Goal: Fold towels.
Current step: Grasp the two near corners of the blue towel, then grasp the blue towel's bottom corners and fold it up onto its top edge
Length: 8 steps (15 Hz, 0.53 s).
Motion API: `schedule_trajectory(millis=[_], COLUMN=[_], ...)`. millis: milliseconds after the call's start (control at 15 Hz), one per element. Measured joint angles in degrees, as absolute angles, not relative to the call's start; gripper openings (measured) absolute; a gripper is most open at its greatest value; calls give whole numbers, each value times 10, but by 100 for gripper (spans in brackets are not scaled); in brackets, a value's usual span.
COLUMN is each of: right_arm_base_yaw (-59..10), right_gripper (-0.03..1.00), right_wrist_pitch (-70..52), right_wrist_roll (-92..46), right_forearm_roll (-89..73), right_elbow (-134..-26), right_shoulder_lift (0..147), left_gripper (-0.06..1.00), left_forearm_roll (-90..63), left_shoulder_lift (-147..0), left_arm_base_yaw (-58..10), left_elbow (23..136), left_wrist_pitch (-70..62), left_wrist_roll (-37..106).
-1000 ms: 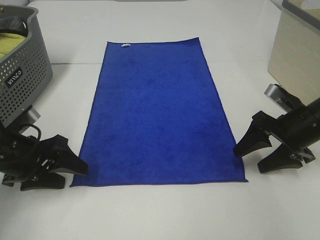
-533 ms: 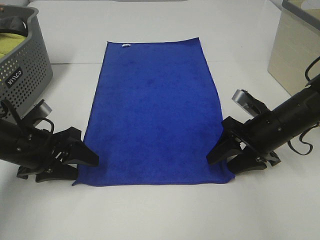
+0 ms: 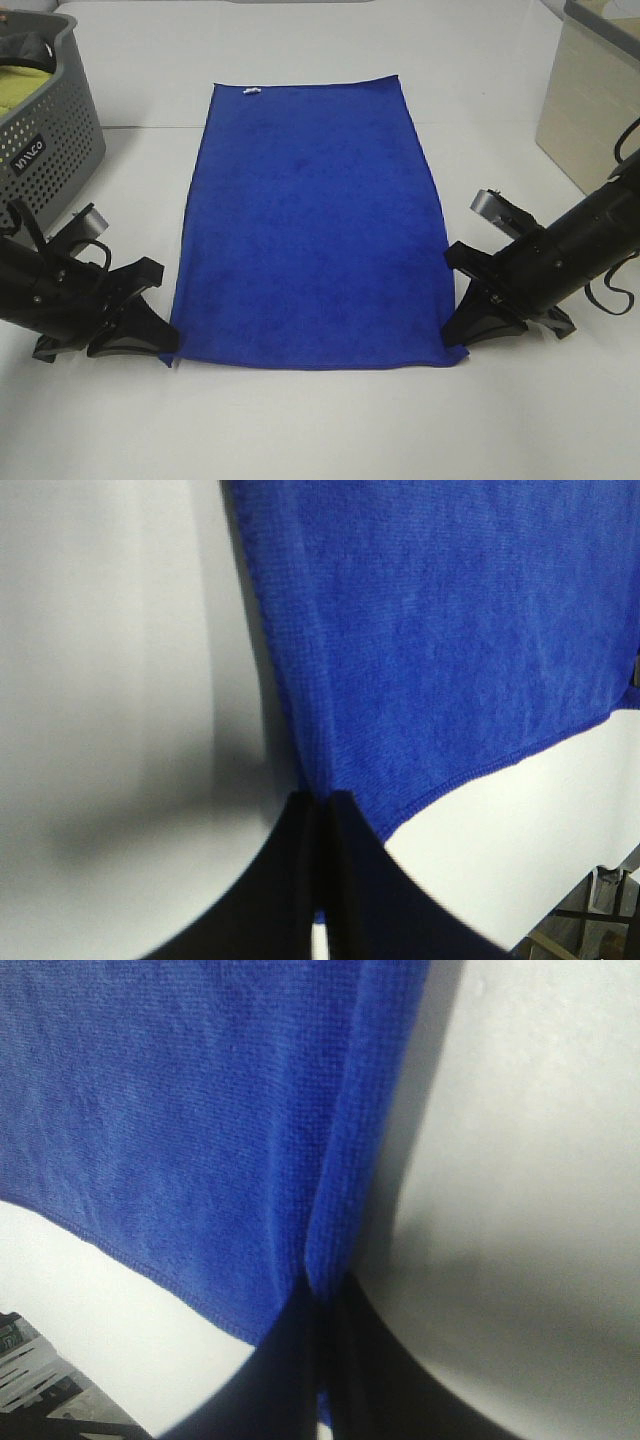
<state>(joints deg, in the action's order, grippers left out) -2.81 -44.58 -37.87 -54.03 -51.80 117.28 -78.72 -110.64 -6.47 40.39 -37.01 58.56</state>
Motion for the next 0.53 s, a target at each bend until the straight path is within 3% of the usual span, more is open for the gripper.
schedule_trajectory(millis=[533], right_arm_base_yaw=[-29], right_gripper=[2], right_wrist_pitch=[-453], right_wrist_roll=[-326], right_forearm_roll=[-502], right_elbow=[-341], right_shoulder_lift=[1009], left_gripper=[1], left_forearm_roll=[-727], left_shoulder_lift=[-925], left_arm_base_yaw=[-65], left_elbow=[254], left_wrist_pitch=[-398], left_wrist_roll=[490])
